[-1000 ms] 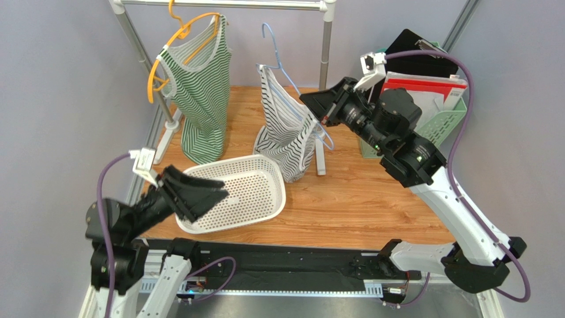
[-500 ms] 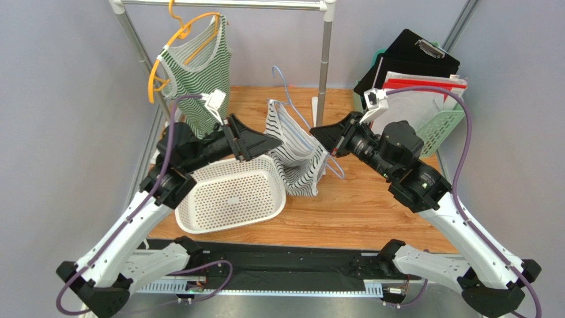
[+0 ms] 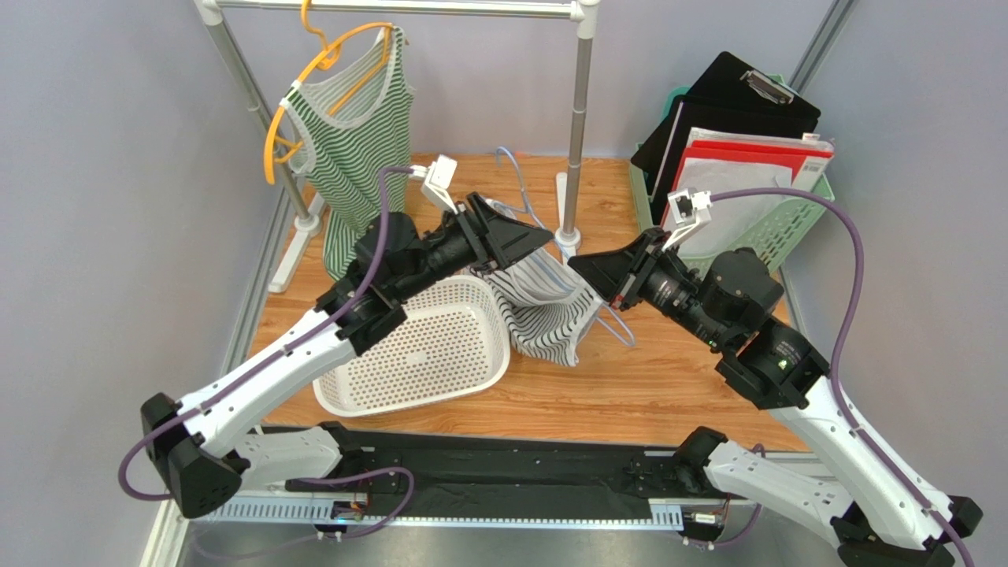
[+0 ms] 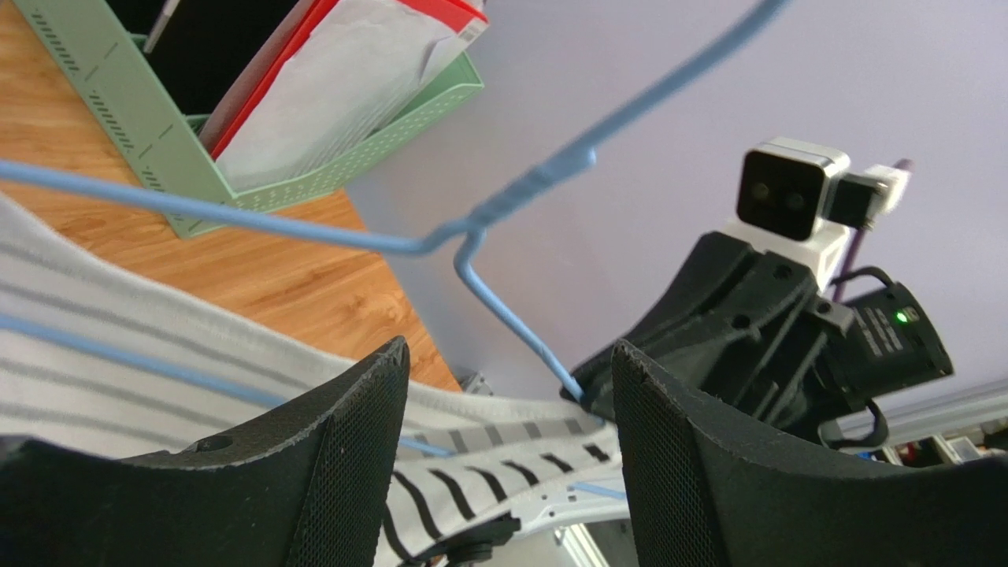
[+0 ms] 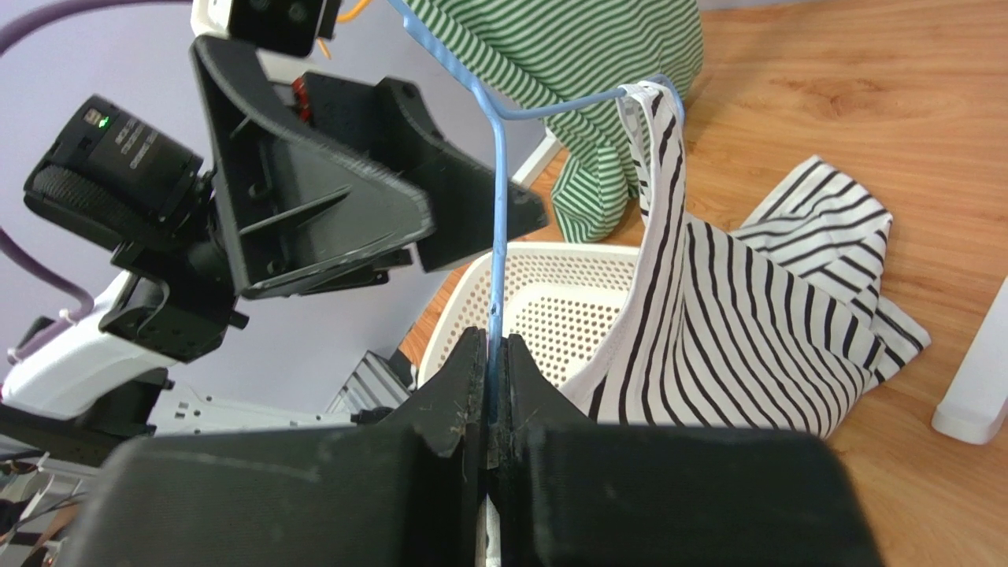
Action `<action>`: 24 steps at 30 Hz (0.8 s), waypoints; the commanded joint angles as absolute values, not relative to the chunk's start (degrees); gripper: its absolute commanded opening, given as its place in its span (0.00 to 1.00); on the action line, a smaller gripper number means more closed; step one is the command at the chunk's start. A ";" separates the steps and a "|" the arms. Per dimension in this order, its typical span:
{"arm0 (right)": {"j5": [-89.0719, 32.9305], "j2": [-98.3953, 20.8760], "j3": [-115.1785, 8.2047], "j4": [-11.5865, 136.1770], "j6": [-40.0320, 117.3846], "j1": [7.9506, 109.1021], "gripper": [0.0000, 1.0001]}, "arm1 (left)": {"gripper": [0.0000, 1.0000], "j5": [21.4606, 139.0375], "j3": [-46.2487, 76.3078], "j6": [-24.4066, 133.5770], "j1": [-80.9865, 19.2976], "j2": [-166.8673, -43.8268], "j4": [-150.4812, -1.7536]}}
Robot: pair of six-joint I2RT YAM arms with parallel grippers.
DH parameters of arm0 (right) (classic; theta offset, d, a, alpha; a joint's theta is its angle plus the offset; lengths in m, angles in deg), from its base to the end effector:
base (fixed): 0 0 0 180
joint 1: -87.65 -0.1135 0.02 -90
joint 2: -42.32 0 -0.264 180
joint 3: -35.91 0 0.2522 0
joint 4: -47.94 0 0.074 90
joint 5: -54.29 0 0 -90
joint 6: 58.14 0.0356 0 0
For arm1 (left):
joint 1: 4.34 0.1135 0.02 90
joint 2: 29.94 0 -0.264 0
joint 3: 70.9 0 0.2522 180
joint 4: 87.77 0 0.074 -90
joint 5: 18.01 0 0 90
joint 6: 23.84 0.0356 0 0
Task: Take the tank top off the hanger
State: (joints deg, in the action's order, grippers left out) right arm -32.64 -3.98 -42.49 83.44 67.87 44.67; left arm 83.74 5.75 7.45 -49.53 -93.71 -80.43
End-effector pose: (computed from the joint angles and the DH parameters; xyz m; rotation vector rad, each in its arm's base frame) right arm 0.1162 0.1109 0.4319 -0.1502 1.7408 1.0830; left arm 0.1763 -0.1878 0.4170 -0.0087 1.7023 -1.5747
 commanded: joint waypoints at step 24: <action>-24.73 7.15 -36.47 102.38 53.50 44.59 0.36 | 0.00 93.69 17.30 6.05 -52.33 -105.88 -82.72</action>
State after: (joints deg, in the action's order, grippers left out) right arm -26.21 4.63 -36.18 95.81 59.04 44.72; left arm 89.51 12.64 5.89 -51.39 -105.99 -81.11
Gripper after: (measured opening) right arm 0.259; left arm 0.014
